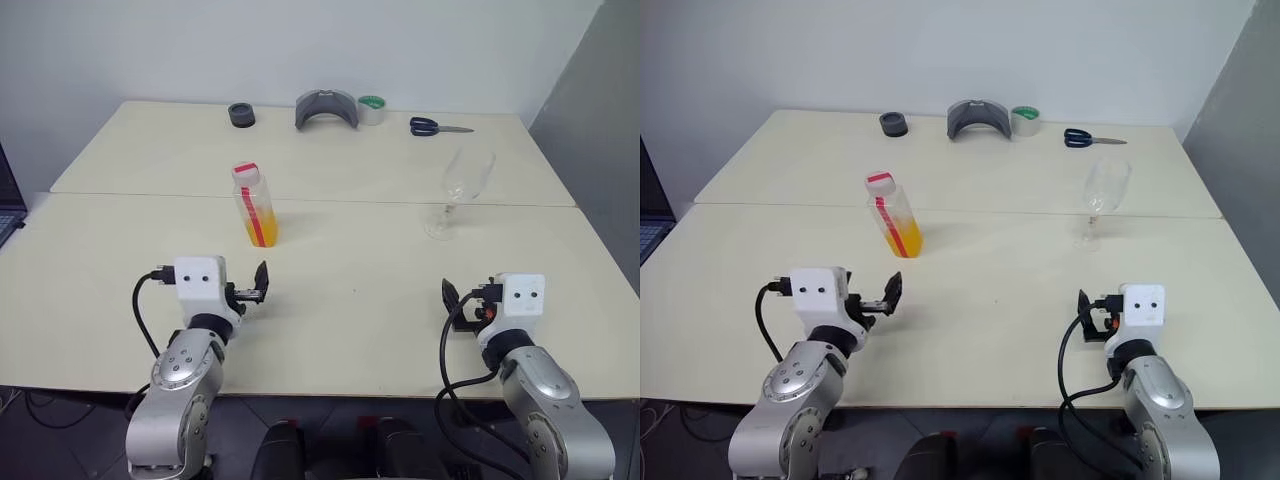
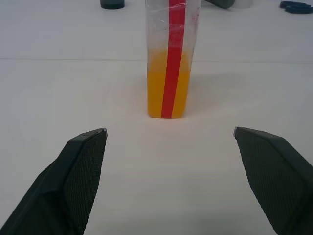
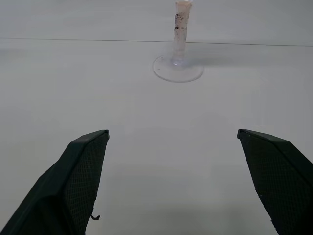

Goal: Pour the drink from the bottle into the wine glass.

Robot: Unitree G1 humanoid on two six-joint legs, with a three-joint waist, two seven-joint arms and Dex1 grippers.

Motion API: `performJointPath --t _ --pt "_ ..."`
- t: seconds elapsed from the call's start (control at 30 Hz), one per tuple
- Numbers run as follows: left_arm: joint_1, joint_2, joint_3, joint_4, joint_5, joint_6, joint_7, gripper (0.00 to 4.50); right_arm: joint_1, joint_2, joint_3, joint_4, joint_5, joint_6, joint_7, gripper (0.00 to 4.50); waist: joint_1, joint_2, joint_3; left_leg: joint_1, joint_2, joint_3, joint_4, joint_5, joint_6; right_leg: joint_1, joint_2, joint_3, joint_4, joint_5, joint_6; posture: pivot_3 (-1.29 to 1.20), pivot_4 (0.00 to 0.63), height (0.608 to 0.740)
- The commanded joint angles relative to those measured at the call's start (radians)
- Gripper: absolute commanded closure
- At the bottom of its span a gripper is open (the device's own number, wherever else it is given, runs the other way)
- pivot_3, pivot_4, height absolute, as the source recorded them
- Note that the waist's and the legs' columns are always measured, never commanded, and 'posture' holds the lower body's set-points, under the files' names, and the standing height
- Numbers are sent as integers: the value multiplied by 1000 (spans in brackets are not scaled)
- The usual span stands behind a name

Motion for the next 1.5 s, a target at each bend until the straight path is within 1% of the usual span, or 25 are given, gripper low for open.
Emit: performJointPath --t 0.03,0.33,0.47,0.57,0.67,0.73,0.87,1.03,1.2,1.37,1.5 --pt "0 -3 -5 -52 10 -10 12 0 -15 -7 -12 -48 6 -15 4 12 0 0 0 0 0 0 0 0 0 0 0 0 0 0 0 0 150 740" --pt "-9 -2 7 -38 14 -25 3 0 -29 -21 -13 -46 14 -13 21 12 0 0 0 0 0 0 0 0 0 0 0 0 0 0 0 0 150 740" --pt "-26 11 22 -23 18 -36 -3 0 -50 -62 -2 -40 13 -24 62 12 0 0 0 0 0 0 0 0 0 0 0 0 0 0 0 0 150 740" --pt "-54 27 39 13 16 -54 -12 0 -60 -84 -1 -47 50 -16 110 12 0 0 0 0 0 0 0 0 0 0 0 0 0 0 0 0 150 740" --pt "-89 48 44 49 21 -82 -24 0 -78 -110 -27 -71 135 0 184 12 0 0 0 0 0 0 0 0 0 0 0 0 0 0 0 0 150 740" --pt "-110 60 45 69 22 -99 -31 0 -96 -141 -53 -91 224 14 250 12 0 0 0 0 0 0 0 0 0 0 0 0 0 0 0 0 150 740" --pt "-157 72 46 124 24 -130 -40 0 -179 -246 -129 -99 461 70 405 12 0 0 0 0 0 0 0 0 0 1 0 0 0 1 -1 0 150 740" --pt "-193 74 35 177 22 -153 -53 0 -311 -348 -163 -48 642 130 468 12 0 0 0 0 0 -1 1 0 0 1 1 0 0 2 -2 0 150 740" --pt "-237 76 28 235 16 -175 -73 0 -388 -404 -137 -28 724 153 477 12 1 -1 0 0 0 -1 1 0 0 1 1 -1 0 2 -2 0 150 740" --pt "-274 82 20 283 15 -201 -97 0 -443 -402 -107 -5 754 154 445 12 1 -1 0 0 0 -1 1 0 0 1 1 0 0 2 -2 0 150 740" --pt "-306 93 15 331 12 -220 -123 0 -453 -412 -91 14 748 133 463 12 1 -1 0 0 0 -1 1 0 0 1 1 0 0 2 -2 0 150 740"
